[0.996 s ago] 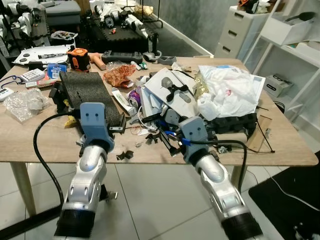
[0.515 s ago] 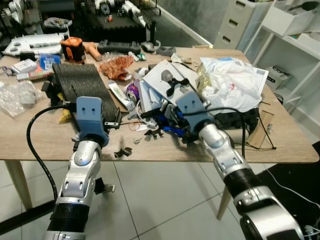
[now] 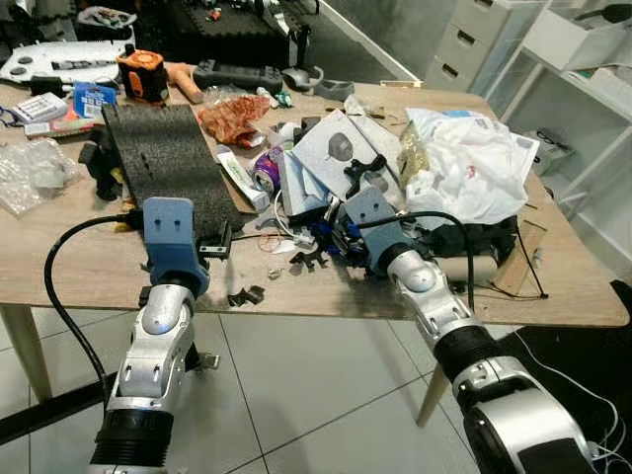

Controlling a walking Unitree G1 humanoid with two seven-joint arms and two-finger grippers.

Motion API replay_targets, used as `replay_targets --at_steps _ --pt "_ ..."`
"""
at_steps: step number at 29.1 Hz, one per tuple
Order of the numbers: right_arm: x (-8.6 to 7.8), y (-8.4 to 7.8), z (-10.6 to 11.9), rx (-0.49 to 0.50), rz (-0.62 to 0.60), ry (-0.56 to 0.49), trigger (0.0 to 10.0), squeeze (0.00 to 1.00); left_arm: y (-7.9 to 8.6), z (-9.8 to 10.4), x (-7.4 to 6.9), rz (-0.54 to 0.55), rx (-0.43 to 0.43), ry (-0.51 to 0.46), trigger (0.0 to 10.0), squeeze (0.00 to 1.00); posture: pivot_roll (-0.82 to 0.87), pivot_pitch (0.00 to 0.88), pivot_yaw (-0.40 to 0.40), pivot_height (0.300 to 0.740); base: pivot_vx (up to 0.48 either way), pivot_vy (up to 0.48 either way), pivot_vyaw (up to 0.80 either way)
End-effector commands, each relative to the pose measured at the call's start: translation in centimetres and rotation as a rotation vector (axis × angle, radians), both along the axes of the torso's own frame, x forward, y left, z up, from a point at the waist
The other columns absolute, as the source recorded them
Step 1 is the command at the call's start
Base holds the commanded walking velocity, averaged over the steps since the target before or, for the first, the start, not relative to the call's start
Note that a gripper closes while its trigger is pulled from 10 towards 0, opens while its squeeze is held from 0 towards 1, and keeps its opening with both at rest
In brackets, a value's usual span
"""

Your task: Picking trash to rubbish bin

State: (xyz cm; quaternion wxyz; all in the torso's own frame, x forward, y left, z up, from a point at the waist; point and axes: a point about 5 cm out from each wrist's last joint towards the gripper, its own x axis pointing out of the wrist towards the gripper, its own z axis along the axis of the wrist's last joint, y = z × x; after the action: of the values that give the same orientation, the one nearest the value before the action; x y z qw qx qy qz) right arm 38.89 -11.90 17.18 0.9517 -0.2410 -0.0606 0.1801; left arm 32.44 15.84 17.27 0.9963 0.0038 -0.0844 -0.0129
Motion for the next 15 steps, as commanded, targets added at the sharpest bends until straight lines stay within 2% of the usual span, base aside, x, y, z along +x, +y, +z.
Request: replay_targets --at_steps 1,5,6,7,9,10,12,15 --pt "0.1 -0.4 -0.3 0.019 -0.012 0.023 3.9 0.0 -0.4 -0.2 -0.2 -0.005 -0.001 0.0 10.0 0.0 0.0 0.184 -0.114 0.74 0.0 0.0 0.0" --pt "0.2 -0.3 0.0 0.028 -0.009 0.014 3.6 0.0 -0.5 -0.2 -0.2 -0.007 -0.002 0.001 10.0 0.0 0.0 0.175 -0.106 0.74 0.0 0.0 0.0" --pt "0.2 -0.4 0.2 0.04 -0.01 0.005 3.0 0.0 -0.5 -0.2 -0.2 -0.008 -0.004 -0.001 10.0 0.0 0.0 0.165 -0.102 0.74 0.0 0.0 0.0" --pt "0.2 -0.4 0.2 0.04 -0.01 0.005 3.0 0.0 -0.5 -0.2 -0.2 -0.008 -0.004 -0.001 10.0 0.0 0.0 0.165 -0.102 0.74 0.0 0.0 0.0" --pt "0.4 -0.5 1.0 0.103 -0.012 -0.017 1.6 0.0 -0.7 0.0 0.1 -0.021 0.003 -0.004 10.0 0.0 0.0 0.189 -0.109 0.74 0.0 0.0 0.0" --pt "0.4 -0.5 1.1 0.118 -0.009 -0.021 0.2 0.0 -0.7 0.0 0.1 -0.021 0.002 -0.005 10.0 0.0 0.0 0.183 -0.105 0.74 0.0 0.0 0.0" --pt "0.4 -0.4 1.7 0.162 0.012 -0.037 0.0 0.0 -0.8 0.0 0.0 -0.017 -0.007 -0.005 10.0 0.0 0.0 0.158 -0.094 0.74 0.0 0.0 0.0" --pt "0.4 -0.3 2.3 0.209 0.027 -0.051 0.0 0.0 -0.9 -0.1 0.1 -0.022 -0.004 -0.001 10.0 0.0 0.0 0.181 -0.1 0.74 0.0 0.0 0.0"
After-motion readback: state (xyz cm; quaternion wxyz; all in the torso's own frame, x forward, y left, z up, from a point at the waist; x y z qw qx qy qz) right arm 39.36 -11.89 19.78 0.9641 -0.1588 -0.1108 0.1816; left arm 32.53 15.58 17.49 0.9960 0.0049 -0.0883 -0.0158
